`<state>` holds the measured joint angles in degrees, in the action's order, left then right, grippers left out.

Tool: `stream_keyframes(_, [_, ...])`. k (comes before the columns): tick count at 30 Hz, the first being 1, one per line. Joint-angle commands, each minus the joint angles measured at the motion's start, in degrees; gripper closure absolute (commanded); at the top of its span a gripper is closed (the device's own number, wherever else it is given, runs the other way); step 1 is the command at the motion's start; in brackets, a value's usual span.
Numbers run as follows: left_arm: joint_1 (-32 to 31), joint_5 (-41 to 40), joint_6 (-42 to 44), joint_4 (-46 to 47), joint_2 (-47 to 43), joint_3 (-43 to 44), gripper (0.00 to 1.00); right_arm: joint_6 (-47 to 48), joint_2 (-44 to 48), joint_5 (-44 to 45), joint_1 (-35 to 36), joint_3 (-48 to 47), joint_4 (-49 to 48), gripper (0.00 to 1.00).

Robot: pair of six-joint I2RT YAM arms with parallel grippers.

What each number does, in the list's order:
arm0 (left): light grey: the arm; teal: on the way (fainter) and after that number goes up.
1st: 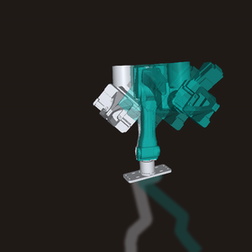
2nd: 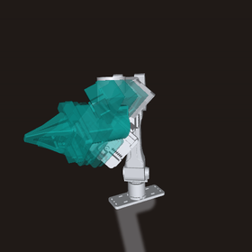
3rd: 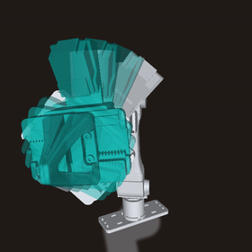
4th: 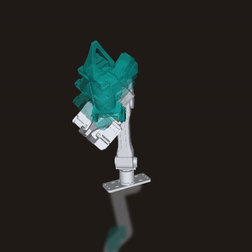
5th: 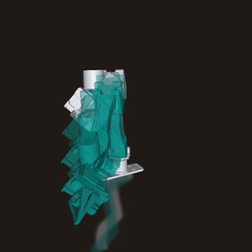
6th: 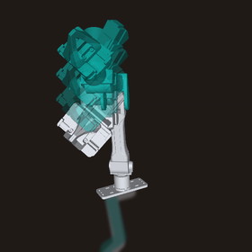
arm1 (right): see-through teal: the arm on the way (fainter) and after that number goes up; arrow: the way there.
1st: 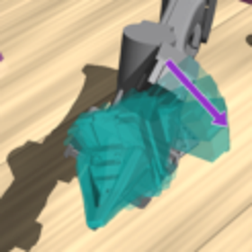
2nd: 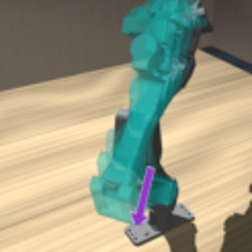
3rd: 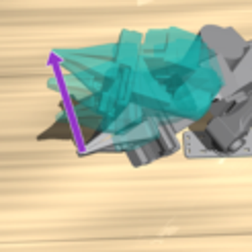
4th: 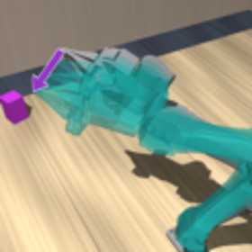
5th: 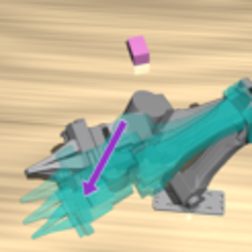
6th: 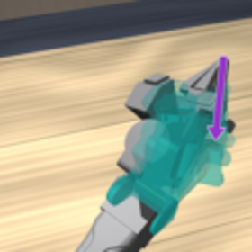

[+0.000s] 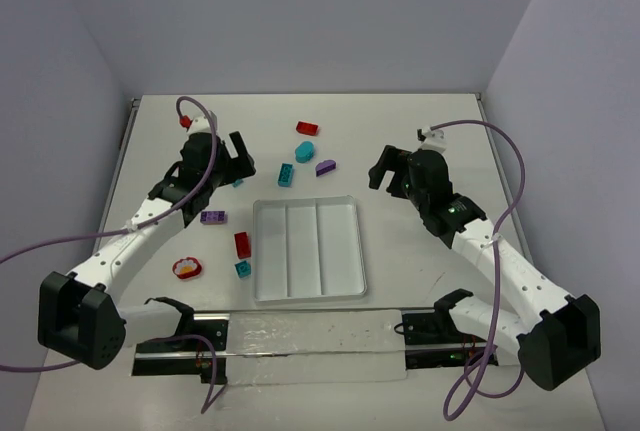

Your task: Sort the legos into containers by color

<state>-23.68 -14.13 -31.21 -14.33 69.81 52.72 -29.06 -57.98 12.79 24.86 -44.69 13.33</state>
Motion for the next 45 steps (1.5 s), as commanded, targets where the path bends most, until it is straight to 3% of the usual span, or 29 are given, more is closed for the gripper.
stream_keyframes(1, [-0.22, -3.09, -1.31, 3.08, -2.48, -0.42, 0.01, 0.23, 0.93, 0.65, -0.08, -0.94, -1.46, 0.0])
stream_keyframes(10, [-0.22, -6.06, -2.63, 2.02, -2.55, -0.29, 0.01, 1.77, 0.42, -2.51, -0.16, -0.07, -2.14, 0.0])
stream_keyframes(18, [-1.1, -2.22, -0.66, 2.01, 1.14, 2.55, 0.04, 2.33, 0.85, -2.13, -0.17, 0.22, -0.69, 0.0])
stream_keyframes(25, [-4.36, 0.59, 2.83, -3.35, 18.98, 17.51, 0.06, 1.64, 1.55, -1.21, -0.12, 0.57, -0.48, 0.0])
stream_keyframes(32, [-8.02, 0.9, 3.53, -7.98, 37.05, 31.42, 0.16, 1.64, 3.63, -1.37, -0.17, 2.17, -2.89, 0.0])
stream_keyframes(45, [-11.12, -5.96, 4.65, -11.31, 48.79, 37.16, 0.25, 1.2, 2.17, -1.98, -0.16, 1.7, -2.68, 0.0])
